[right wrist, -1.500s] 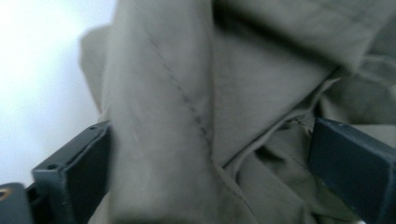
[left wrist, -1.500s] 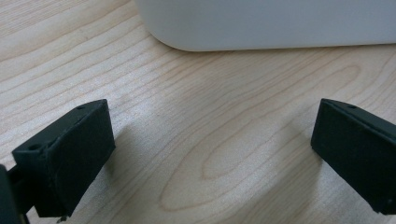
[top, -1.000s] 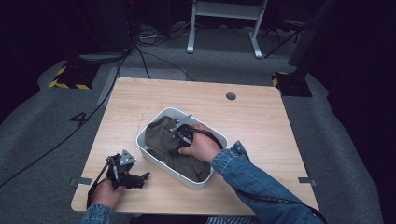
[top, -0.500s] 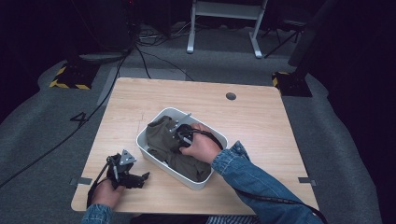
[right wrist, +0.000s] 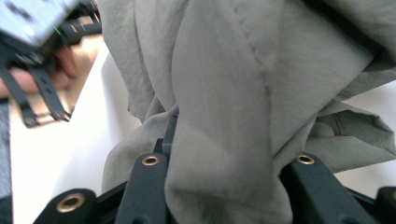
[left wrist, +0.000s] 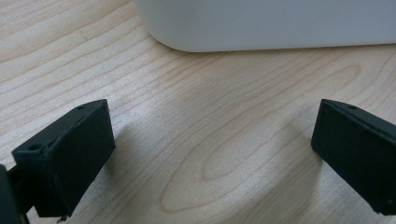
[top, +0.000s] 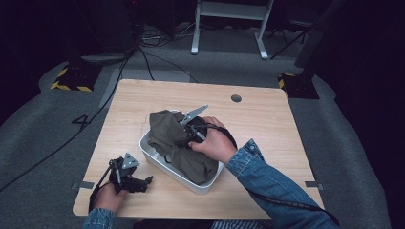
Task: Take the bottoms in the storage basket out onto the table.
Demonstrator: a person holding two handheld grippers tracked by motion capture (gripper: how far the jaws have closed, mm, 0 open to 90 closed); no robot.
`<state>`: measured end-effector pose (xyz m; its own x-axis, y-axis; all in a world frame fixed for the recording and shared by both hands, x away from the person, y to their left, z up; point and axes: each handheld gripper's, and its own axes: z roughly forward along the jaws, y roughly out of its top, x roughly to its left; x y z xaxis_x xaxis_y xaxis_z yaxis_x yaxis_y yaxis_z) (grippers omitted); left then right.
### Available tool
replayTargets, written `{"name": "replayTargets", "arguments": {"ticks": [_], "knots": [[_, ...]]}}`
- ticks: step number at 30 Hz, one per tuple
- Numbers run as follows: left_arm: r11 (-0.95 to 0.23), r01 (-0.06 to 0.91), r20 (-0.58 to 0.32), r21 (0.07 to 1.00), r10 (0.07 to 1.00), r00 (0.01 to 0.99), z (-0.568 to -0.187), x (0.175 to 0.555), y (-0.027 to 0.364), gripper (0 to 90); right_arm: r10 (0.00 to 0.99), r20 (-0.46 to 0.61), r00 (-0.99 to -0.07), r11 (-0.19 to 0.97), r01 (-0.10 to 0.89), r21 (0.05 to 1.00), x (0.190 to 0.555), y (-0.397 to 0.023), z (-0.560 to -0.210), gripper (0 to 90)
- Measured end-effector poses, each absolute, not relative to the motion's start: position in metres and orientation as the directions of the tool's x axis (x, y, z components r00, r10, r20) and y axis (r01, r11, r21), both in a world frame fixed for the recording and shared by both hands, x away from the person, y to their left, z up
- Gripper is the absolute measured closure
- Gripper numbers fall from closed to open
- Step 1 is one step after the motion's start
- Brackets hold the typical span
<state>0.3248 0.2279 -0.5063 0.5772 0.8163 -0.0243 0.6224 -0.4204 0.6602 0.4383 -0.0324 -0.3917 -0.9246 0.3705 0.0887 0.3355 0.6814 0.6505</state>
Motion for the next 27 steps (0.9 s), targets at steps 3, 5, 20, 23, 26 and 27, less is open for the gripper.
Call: {"name": "replayTargets", "arguments": {"ticks": [3, 5, 20, 23, 26, 27], "knots": [[-0.419, 0.623, -0.026, 0.660, 0.816, 0.577, -0.506, 0.325, 0.228, 0.0, 0.374, 0.105, -0.921, 0.646, 0.341, 0.683, 0.439, -0.038, -0.380, 64.6], [-0.421, 0.622, -0.024, 0.660, 0.816, 0.577, -0.506, 0.325, 0.228, 0.0, 0.373, 0.109, -0.921, 0.627, 0.337, 0.702, 0.439, -0.042, -0.373, 64.6], [-0.420, 0.623, -0.026, 0.660, 0.816, 0.578, -0.506, 0.325, 0.228, 0.0, 0.396, 0.106, -0.912, 0.454, 0.294, 0.841, 0.436, -0.073, -0.328, 64.5], [-0.421, 0.623, -0.025, 0.660, 0.816, 0.577, -0.506, 0.325, 0.228, 0.0, 0.401, 0.109, -0.909, 0.435, 0.294, 0.851, 0.437, -0.077, -0.324, 64.5], [-0.420, 0.623, -0.026, 0.660, 0.816, 0.578, -0.506, 0.325, 0.228, 0.0, 0.410, 0.104, -0.906, 0.421, 0.290, 0.859, 0.437, -0.083, -0.320, 64.5], [-0.421, 0.622, -0.024, 0.660, 0.816, 0.578, -0.506, 0.325, 0.228, 0.0, 0.414, 0.103, -0.905, 0.416, 0.288, 0.863, 0.438, -0.084, -0.319, 64.5]]}}
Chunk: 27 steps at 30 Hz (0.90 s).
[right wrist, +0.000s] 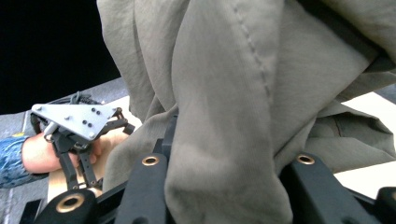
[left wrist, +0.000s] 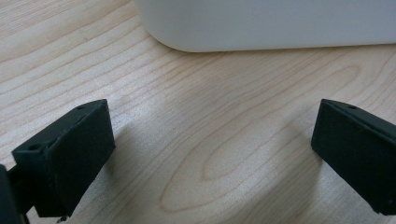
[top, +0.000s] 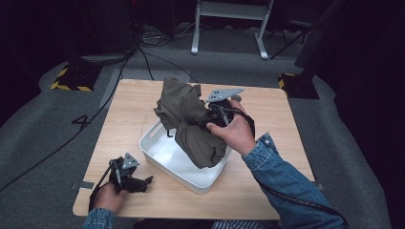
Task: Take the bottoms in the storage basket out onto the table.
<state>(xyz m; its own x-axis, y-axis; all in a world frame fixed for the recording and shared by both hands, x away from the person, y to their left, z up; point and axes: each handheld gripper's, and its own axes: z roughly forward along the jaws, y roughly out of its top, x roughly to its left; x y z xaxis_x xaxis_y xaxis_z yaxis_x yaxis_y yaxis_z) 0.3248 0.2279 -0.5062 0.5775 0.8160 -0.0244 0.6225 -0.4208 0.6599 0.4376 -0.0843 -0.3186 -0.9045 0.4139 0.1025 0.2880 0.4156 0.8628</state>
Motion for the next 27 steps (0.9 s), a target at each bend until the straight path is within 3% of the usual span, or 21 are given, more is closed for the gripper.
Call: {"name": "replayTargets", "arguments": {"ticks": [13, 27], "knots": [[-0.420, 0.624, -0.027, 0.660, 0.816, 0.578, -0.506, 0.325, 0.228, 0.0, 0.516, 0.023, -0.856, 0.405, 0.268, 0.874, 0.446, -0.137, -0.301, 64.4], [-0.419, 0.624, -0.027, 0.660, 0.816, 0.577, -0.506, 0.325, 0.228, 0.0, 0.670, 0.043, -0.741, 0.330, 0.349, 0.877, 0.468, -0.214, -0.297, 64.1]]}}
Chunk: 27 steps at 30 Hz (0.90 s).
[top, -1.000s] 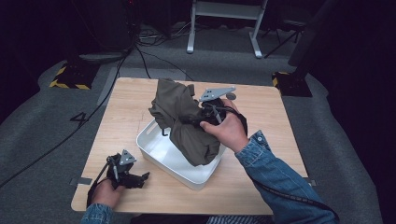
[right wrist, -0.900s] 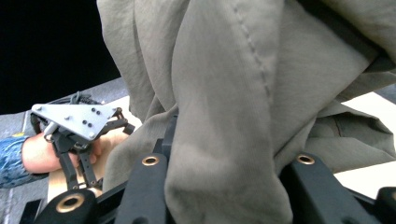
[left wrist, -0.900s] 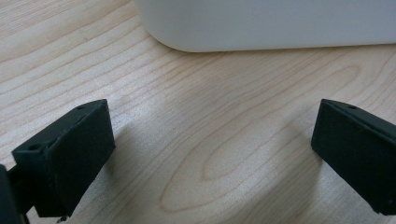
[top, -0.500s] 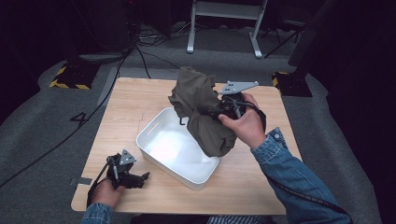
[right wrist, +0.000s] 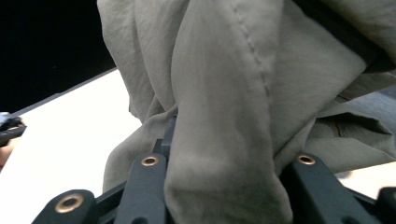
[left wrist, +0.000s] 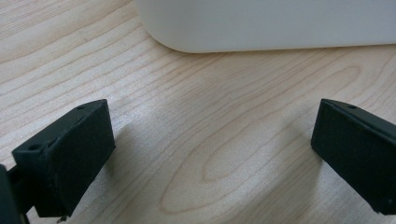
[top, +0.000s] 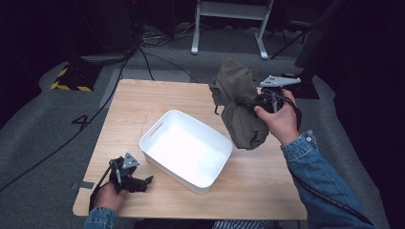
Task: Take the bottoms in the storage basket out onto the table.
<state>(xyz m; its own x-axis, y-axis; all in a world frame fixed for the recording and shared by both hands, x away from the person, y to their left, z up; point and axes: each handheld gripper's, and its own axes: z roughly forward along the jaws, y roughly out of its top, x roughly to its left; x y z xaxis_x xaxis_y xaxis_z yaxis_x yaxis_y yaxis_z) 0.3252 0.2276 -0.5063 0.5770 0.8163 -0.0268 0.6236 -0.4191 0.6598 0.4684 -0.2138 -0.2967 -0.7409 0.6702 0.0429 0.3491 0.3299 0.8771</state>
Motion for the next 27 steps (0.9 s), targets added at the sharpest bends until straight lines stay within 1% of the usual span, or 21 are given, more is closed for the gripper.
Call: {"name": "replayTargets", "arguments": {"ticks": [8, 12, 17, 27], "knots": [[-0.419, 0.623, -0.027, 0.660, 0.816, 0.577, -0.506, 0.325, 0.228, 0.0, 0.750, 0.022, -0.661, 0.313, 0.385, 0.868, 0.480, -0.248, -0.301, 63.9], [-0.419, 0.624, -0.027, 0.660, 0.816, 0.577, -0.506, 0.325, 0.228, 0.0, 0.778, 0.029, -0.628, 0.296, 0.408, 0.864, 0.487, -0.262, -0.306, 63.8], [-0.418, 0.625, -0.029, 0.659, 0.816, 0.577, -0.506, 0.325, 0.227, 0.0, 0.816, 0.040, -0.577, 0.272, 0.443, 0.854, 0.499, -0.279, -0.319, 63.5], [-0.422, 0.619, -0.023, 0.662, 0.814, 0.580, -0.506, 0.326, 0.228, 0.0, 0.854, 0.072, -0.515, 0.242, 0.517, 0.821, 0.518, -0.297, -0.354, 63.1]]}}
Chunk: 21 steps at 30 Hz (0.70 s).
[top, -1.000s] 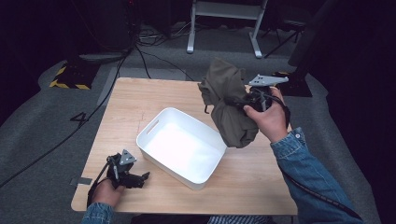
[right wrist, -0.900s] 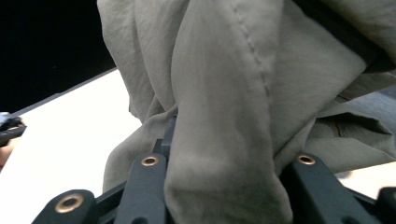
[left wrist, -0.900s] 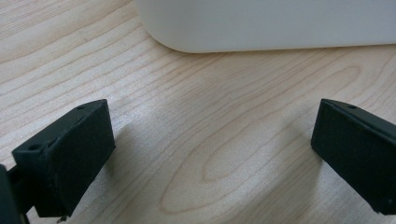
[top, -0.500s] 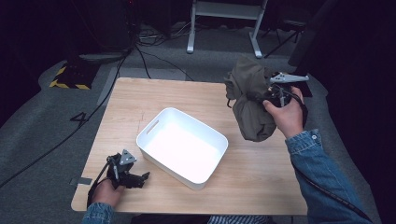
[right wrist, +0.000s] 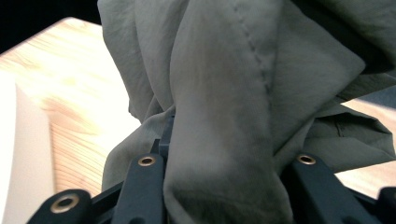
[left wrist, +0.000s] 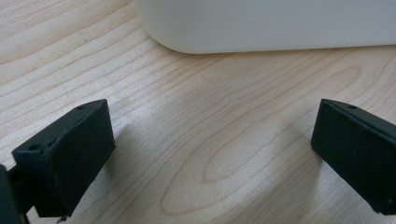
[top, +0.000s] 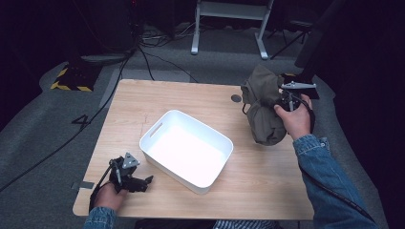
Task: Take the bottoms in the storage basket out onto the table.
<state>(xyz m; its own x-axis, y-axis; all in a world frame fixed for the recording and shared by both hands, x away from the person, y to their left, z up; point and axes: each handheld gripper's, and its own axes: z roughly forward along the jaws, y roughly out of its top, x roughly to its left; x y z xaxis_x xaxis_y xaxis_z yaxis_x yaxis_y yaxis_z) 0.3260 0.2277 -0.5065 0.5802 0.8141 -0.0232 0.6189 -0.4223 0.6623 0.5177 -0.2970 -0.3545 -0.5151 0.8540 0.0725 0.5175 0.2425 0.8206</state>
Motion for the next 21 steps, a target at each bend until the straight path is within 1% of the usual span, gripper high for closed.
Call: {"name": "replayTargets", "arguments": {"ticks": [5, 9, 15, 21], "knots": [[-0.422, 0.619, -0.024, 0.662, 0.814, 0.580, -0.506, 0.326, 0.228, 0.0, 0.870, 0.085, -0.486, 0.239, 0.564, 0.790, 0.524, -0.306, -0.378, 62.9], [-0.422, 0.619, -0.024, 0.662, 0.814, 0.580, -0.507, 0.326, 0.228, 0.0, 0.879, 0.071, -0.471, 0.254, 0.591, 0.765, 0.528, -0.311, -0.398, 62.6], [-0.422, 0.619, -0.023, 0.662, 0.814, 0.580, -0.506, 0.326, 0.228, 0.0, 0.887, 0.095, -0.451, 0.253, 0.649, 0.718, 0.530, -0.313, -0.431, 61.8], [-0.421, 0.621, -0.023, 0.662, 0.816, 0.578, -0.506, 0.326, 0.227, 0.0, 0.887, 0.087, -0.453, 0.272, 0.666, 0.695, 0.534, -0.310, -0.452, 59.4]]}}
